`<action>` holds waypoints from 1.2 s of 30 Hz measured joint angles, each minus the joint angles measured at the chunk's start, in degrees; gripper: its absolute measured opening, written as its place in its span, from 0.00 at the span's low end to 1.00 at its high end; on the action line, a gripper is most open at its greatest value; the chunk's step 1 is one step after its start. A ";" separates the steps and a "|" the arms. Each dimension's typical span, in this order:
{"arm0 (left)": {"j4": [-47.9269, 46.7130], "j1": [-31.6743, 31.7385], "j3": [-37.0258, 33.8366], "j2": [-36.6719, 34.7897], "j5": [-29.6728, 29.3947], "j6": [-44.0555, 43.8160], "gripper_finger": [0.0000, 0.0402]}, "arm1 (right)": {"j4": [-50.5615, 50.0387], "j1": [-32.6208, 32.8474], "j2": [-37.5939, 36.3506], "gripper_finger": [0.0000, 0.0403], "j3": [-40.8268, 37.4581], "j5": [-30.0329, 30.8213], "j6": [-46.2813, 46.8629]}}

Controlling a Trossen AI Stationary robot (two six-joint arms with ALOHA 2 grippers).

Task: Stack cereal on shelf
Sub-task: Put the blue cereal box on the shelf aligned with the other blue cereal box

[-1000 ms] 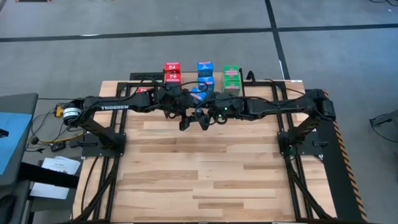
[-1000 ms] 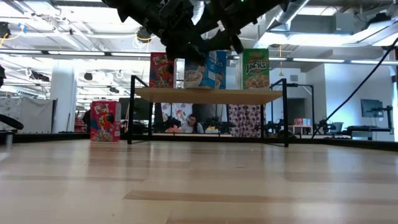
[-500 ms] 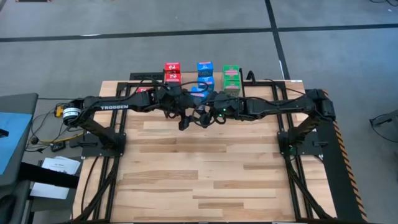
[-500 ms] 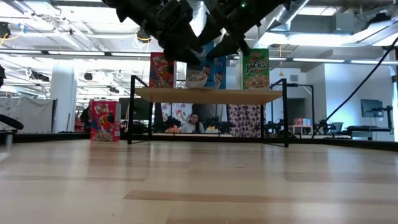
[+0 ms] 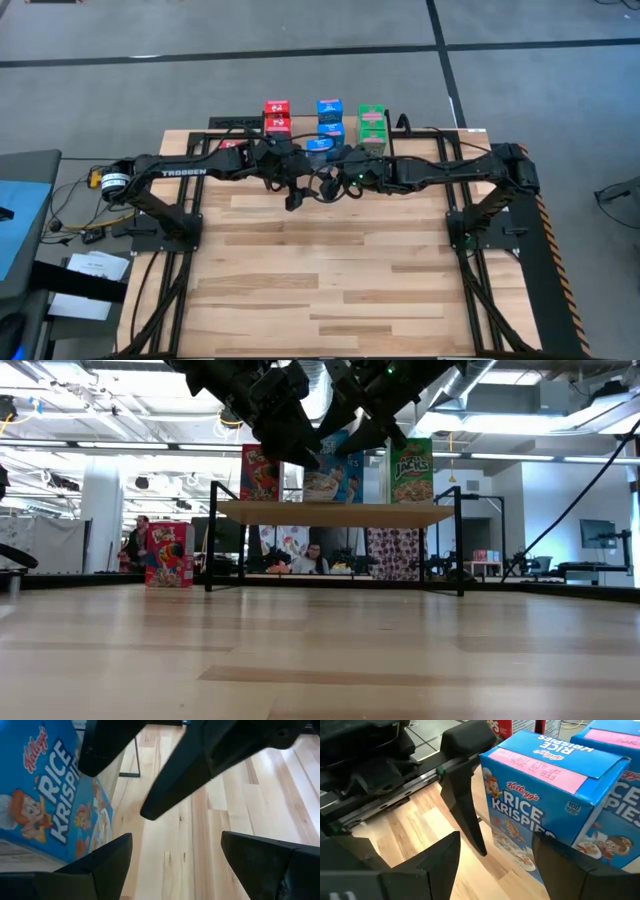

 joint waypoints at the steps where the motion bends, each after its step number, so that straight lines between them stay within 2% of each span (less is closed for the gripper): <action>1: 0.21 0.07 0.00 0.26 0.01 0.07 0.73 | 0.02 0.00 0.00 0.67 0.00 0.07 0.33; 23: 3.21 0.72 0.04 3.32 -0.53 -0.02 0.73 | -1.03 0.00 0.00 0.67 0.00 0.06 3.00; 36: -7.32 0.70 1.70 -1.51 -0.64 -1.79 0.73 | -1.75 0.87 -0.02 0.67 0.00 -0.17 2.57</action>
